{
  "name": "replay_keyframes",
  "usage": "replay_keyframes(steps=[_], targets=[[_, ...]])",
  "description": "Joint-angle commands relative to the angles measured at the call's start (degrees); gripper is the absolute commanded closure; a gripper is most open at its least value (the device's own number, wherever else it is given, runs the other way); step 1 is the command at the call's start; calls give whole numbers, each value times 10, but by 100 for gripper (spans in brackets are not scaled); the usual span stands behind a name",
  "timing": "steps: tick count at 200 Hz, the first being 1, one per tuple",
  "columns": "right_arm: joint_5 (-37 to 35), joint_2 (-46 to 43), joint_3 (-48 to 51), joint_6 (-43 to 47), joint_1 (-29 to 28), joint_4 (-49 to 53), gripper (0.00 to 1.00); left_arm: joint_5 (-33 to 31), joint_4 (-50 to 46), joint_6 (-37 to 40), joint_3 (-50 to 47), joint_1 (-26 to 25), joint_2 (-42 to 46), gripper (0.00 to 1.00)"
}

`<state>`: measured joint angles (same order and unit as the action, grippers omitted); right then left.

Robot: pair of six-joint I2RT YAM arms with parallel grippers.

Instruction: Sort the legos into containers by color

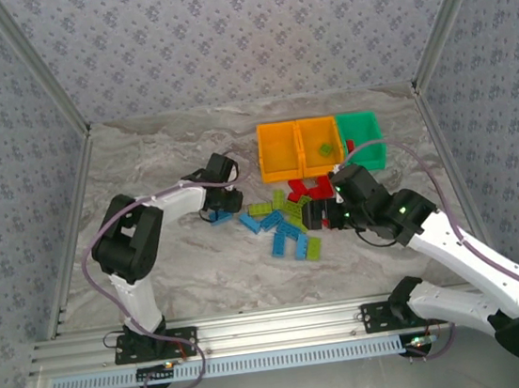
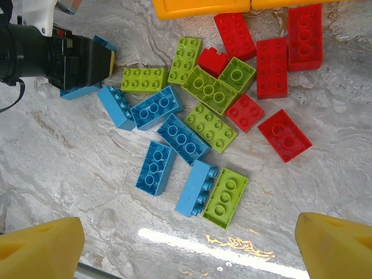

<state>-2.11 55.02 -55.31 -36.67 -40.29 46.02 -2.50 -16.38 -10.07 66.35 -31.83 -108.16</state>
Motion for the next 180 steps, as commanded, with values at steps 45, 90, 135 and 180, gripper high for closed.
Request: replay_keyframes(steps=[45,90,135,180], targets=[[-55,-20,2,-31,-5,-9,3,27,-34,-4,72,-46,112,72],[-72,-51,12,-47,-3,-27,2,28,-46,-4,229,-87,8,73],[-84,-77,33,-72,-4,-24,2,-5,-106,23,437,-86,-171,73],[-89,-99,40,-87,-4,-5,1,13,-135,27,549,-86,-244,59]])
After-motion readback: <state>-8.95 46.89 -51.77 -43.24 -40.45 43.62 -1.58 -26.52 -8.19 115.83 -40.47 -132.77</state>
